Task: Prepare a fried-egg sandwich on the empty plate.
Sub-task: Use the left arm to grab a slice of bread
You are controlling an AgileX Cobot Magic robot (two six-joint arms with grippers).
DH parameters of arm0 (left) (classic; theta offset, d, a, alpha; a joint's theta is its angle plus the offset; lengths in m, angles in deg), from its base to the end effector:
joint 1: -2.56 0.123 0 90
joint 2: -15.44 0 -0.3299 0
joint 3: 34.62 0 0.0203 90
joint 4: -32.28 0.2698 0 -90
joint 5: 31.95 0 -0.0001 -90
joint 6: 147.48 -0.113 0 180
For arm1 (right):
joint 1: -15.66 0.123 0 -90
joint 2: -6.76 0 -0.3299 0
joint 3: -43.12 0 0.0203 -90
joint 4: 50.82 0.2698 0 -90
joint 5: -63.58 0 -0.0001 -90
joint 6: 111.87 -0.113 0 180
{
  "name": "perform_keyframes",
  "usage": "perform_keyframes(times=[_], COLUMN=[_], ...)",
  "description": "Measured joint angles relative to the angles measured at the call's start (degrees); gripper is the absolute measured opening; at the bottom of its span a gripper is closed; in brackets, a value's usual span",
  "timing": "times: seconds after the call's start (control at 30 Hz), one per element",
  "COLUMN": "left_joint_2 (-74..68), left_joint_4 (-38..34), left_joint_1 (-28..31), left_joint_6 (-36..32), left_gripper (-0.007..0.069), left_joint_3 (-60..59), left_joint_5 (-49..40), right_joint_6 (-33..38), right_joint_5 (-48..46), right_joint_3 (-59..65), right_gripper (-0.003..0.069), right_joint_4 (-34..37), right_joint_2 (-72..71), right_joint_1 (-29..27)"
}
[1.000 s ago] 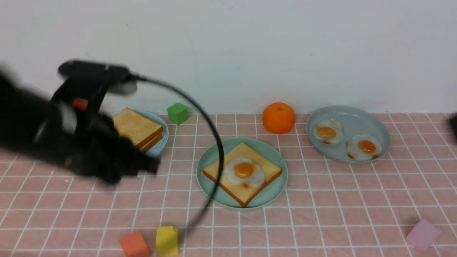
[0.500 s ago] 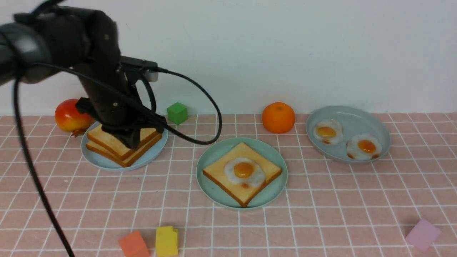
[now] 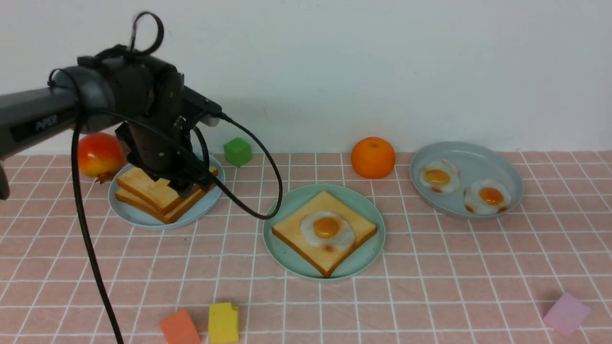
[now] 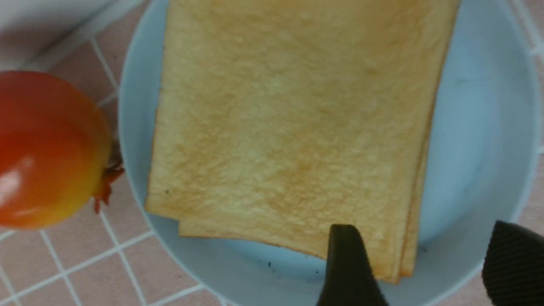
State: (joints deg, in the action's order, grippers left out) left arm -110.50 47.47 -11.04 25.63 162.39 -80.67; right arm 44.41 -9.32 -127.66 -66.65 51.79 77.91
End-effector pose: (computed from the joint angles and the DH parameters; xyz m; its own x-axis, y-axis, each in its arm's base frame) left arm 0.4905 -0.0958 0.2200 -0.8077 0.4911 -0.3261 0.4094 0.8654 0.2891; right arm 0.0547 0.0408 0.4655 -0.5079 -0.2918 -0.8105 -0.6258 0.7716 0.1143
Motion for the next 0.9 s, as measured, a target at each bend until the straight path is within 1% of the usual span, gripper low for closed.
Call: perform_keyframes(times=[0.23,0.47,0.57,0.63,0.67,0.73,0.83,0.9], left_joint_2=[-2.89,-4.17,-4.17,-4.17,-4.17,-4.17,-4.17,-4.17], left_joint_4=[-0.43,-0.27,-0.25,-0.25,-0.25,-0.25,-0.39,-0.51], left_joint_1=[1.22,1.71,1.71,1.79,1.79,1.79,1.79,1.79], left_joint_6=[0.00,0.00,0.00,0.00,0.00,-0.02,-0.02,-0.02], left_gripper=[0.0423,0.0377,0.0328,0.0282,0.0278,0.0228,0.0185,0.0136], left_joint_3=[0.00,0.07,0.10,0.10,0.10,0.10,0.10,0.14], left_joint_5=[0.80,1.56,1.91,2.17,2.26,2.69,2.92,3.12], right_joint_6=[0.00,0.00,0.00,0.00,0.00,-0.05,-0.05,-0.05], right_joint_5=[0.00,0.00,0.00,0.00,0.00,0.00,0.00,0.00], right_joint_3=[0.00,0.00,0.00,0.00,0.00,0.00,0.00,0.00], right_gripper=[0.0007,0.0006,0.0006,0.0006,0.0006,0.0006,0.0006,0.0006], right_joint_4=[0.00,0.00,0.00,0.00,0.00,0.00,0.11,0.30], right_joint_2=[0.00,0.00,0.00,0.00,0.00,0.00,0.00,0.00], right_joint_1=[0.00,0.00,0.00,0.00,0.00,0.00,0.00,0.00])
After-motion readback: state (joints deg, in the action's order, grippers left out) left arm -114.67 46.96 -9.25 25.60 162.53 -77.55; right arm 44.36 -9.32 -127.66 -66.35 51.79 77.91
